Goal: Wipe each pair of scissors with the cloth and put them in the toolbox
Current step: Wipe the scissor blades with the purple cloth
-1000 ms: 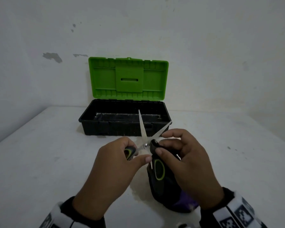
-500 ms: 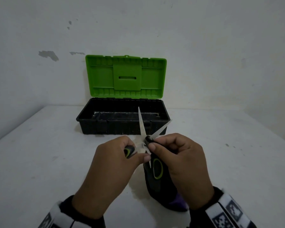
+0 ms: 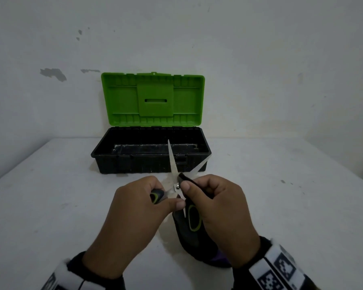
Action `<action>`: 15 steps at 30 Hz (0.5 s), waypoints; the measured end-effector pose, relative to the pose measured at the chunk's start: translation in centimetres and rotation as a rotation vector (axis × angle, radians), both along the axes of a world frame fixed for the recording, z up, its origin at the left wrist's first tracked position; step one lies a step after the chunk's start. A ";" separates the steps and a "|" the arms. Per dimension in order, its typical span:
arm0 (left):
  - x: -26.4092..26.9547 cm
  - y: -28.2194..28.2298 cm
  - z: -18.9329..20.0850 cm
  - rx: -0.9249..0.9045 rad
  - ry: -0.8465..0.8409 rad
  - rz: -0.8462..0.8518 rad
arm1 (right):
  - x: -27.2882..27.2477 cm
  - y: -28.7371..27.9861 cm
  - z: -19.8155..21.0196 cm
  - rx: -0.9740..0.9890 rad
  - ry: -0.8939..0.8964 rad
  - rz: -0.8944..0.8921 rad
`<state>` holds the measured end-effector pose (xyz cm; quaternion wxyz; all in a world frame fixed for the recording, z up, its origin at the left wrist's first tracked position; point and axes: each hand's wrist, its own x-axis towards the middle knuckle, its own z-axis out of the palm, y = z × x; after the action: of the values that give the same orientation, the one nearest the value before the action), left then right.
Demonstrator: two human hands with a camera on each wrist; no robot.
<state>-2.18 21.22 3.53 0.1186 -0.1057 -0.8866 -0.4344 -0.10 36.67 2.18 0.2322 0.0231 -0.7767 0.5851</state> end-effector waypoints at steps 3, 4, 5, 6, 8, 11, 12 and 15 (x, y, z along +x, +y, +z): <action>0.3 0.0 0.2 0.002 0.004 0.003 | -0.5 0.8 0.3 -0.018 0.022 -0.085; 0.3 0.0 0.4 0.004 0.006 0.003 | -0.5 1.0 0.4 -0.013 0.021 -0.086; 0.3 0.0 0.4 -0.001 0.004 -0.001 | -0.4 0.9 0.6 -0.011 0.012 -0.066; 0.2 -0.1 0.5 -0.008 0.000 -0.005 | -0.2 0.6 0.7 -0.016 0.002 -0.033; 0.2 -0.1 0.6 -0.008 -0.005 -0.006 | 0.1 0.3 1.0 -0.022 0.000 0.009; 0.3 -0.1 0.7 -0.005 0.001 -0.003 | -0.5 1.0 1.0 -0.030 0.019 -0.070; 0.3 0.0 0.6 -0.004 0.005 -0.004 | -0.7 1.3 0.9 -0.042 0.016 -0.097; 0.3 0.1 0.5 0.011 0.004 0.000 | -0.2 0.7 1.0 -0.047 -0.016 -0.069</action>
<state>-1.91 21.31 4.01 0.1212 -0.1058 -0.8839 -0.4391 -0.32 37.38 3.16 0.2462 -0.0138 -0.7650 0.5950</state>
